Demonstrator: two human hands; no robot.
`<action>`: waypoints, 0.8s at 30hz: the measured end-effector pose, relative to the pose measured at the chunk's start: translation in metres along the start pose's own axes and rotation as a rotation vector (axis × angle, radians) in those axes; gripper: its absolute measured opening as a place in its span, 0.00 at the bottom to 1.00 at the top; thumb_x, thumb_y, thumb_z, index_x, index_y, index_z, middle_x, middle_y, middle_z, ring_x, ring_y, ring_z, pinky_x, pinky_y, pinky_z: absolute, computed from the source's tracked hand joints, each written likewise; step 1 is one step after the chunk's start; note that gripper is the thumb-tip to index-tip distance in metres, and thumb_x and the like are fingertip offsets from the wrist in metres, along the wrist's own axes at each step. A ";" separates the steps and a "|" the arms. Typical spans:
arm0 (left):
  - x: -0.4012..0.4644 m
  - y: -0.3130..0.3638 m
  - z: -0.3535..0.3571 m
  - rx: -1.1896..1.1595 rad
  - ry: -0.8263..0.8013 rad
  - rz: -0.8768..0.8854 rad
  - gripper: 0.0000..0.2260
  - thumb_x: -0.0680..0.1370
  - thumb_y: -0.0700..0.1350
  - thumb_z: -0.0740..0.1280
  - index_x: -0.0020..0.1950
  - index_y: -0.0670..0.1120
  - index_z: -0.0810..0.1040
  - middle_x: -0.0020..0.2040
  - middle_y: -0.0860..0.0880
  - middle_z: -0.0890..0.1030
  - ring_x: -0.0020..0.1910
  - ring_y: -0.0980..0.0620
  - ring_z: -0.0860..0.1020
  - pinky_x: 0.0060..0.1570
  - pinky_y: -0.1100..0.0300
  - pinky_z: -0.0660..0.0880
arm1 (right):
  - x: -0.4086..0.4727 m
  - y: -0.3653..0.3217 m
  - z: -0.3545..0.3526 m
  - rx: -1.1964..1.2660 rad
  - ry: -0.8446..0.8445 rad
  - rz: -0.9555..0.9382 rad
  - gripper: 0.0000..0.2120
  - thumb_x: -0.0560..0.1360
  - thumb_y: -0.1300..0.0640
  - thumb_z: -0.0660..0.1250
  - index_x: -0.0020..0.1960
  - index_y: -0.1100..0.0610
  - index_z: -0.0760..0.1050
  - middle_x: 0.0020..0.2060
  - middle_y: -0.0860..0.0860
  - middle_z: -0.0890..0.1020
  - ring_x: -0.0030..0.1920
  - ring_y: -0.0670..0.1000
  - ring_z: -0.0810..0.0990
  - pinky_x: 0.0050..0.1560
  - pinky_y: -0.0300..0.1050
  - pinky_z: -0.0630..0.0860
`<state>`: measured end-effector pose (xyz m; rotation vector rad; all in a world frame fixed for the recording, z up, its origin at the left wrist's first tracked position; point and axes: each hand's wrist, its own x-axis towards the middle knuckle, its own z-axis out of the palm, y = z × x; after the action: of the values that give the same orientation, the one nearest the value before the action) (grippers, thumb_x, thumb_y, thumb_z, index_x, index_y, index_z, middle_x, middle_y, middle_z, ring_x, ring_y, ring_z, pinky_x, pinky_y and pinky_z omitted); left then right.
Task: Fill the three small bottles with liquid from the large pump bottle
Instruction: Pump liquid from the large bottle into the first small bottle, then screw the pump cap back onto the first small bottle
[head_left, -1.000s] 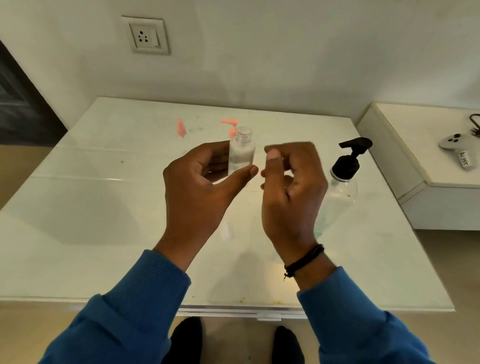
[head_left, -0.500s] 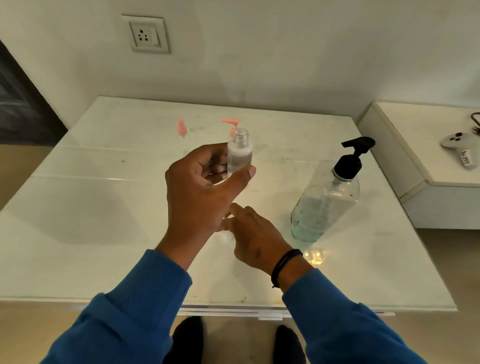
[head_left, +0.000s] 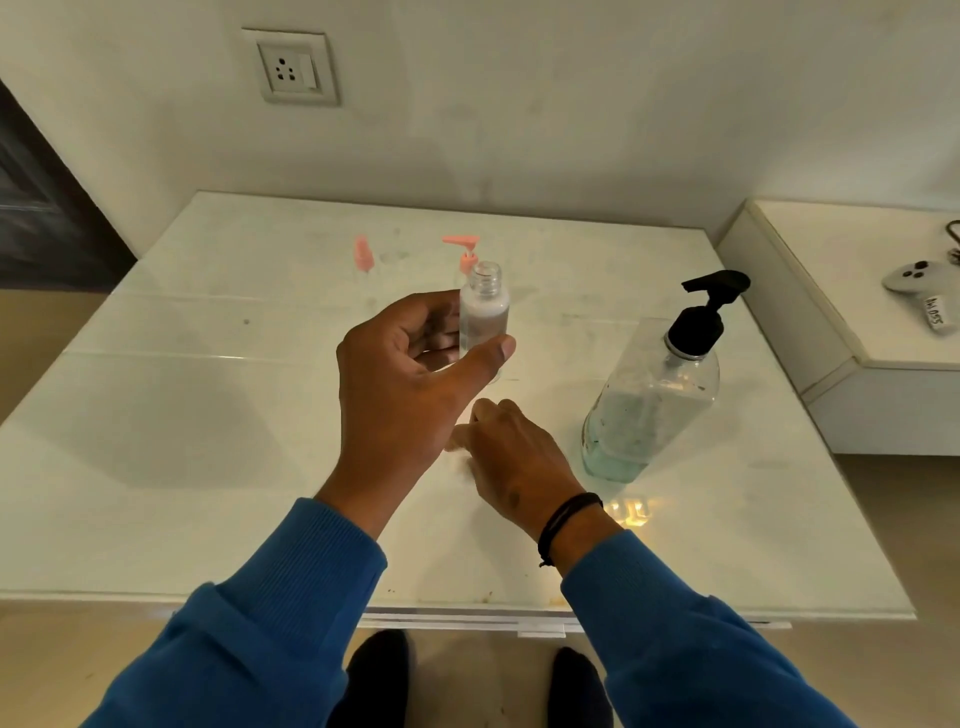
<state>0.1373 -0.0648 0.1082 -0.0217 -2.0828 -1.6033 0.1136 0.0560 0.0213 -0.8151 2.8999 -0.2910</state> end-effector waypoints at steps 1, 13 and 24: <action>-0.001 0.000 0.000 0.001 -0.002 -0.008 0.15 0.69 0.46 0.80 0.53 0.46 0.84 0.41 0.60 0.83 0.40 0.56 0.82 0.42 0.66 0.79 | 0.000 0.001 0.001 -0.023 0.024 -0.003 0.20 0.79 0.62 0.70 0.69 0.52 0.76 0.56 0.54 0.75 0.57 0.54 0.74 0.53 0.49 0.80; -0.010 0.023 0.000 -0.073 0.039 -0.107 0.15 0.69 0.43 0.80 0.54 0.49 0.84 0.45 0.58 0.86 0.47 0.55 0.84 0.45 0.66 0.80 | -0.004 0.001 -0.018 0.383 0.512 0.307 0.06 0.79 0.58 0.71 0.56 0.55 0.78 0.46 0.48 0.78 0.41 0.49 0.78 0.41 0.37 0.75; 0.005 0.103 -0.034 -0.094 0.033 -0.067 0.14 0.70 0.41 0.79 0.54 0.49 0.84 0.44 0.57 0.86 0.44 0.59 0.83 0.40 0.71 0.76 | -0.022 -0.023 -0.144 0.601 0.742 0.215 0.23 0.80 0.56 0.69 0.74 0.46 0.71 0.54 0.44 0.80 0.48 0.48 0.82 0.53 0.49 0.82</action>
<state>0.1774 -0.0659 0.2088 0.0420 -2.0014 -1.7289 0.1209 0.0703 0.1675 -0.3170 3.1346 -1.6340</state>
